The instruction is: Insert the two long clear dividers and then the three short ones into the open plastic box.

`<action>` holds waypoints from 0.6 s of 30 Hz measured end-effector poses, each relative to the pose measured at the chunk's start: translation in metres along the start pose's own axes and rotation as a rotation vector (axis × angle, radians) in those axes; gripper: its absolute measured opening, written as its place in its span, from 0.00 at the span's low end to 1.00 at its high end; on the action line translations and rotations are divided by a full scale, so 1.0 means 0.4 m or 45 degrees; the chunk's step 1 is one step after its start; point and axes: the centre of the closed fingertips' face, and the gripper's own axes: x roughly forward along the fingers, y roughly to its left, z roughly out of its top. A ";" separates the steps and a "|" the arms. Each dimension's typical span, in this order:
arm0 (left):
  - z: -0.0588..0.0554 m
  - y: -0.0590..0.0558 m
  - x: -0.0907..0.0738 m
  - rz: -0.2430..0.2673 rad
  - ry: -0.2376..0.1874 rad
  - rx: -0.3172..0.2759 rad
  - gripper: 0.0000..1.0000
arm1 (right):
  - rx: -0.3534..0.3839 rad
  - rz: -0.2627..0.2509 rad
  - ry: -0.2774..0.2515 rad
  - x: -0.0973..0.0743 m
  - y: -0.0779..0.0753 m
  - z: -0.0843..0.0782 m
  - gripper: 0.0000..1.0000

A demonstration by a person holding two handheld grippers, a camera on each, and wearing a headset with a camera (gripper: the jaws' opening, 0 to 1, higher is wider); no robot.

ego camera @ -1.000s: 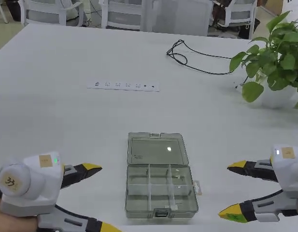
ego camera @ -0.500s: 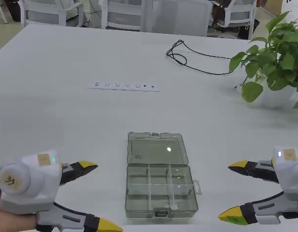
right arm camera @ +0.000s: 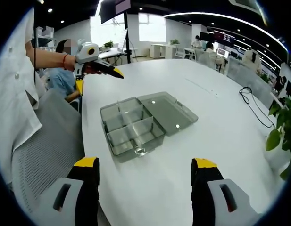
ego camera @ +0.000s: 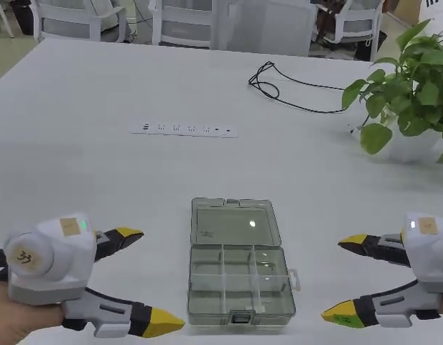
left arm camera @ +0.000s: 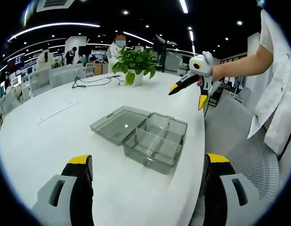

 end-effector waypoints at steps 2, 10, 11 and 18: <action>-0.004 0.000 0.002 -0.002 0.010 0.006 1.00 | 0.001 -0.001 -0.005 0.000 0.000 0.001 0.81; -0.019 0.008 0.006 -0.006 0.030 0.013 1.00 | -0.005 -0.005 -0.006 -0.001 0.001 0.003 0.82; -0.020 0.007 0.006 -0.009 0.032 0.014 1.00 | -0.003 -0.006 -0.005 -0.001 0.001 0.003 0.82; -0.023 0.013 0.006 -0.012 0.048 0.032 1.00 | -0.009 -0.010 0.006 -0.003 -0.006 0.000 0.82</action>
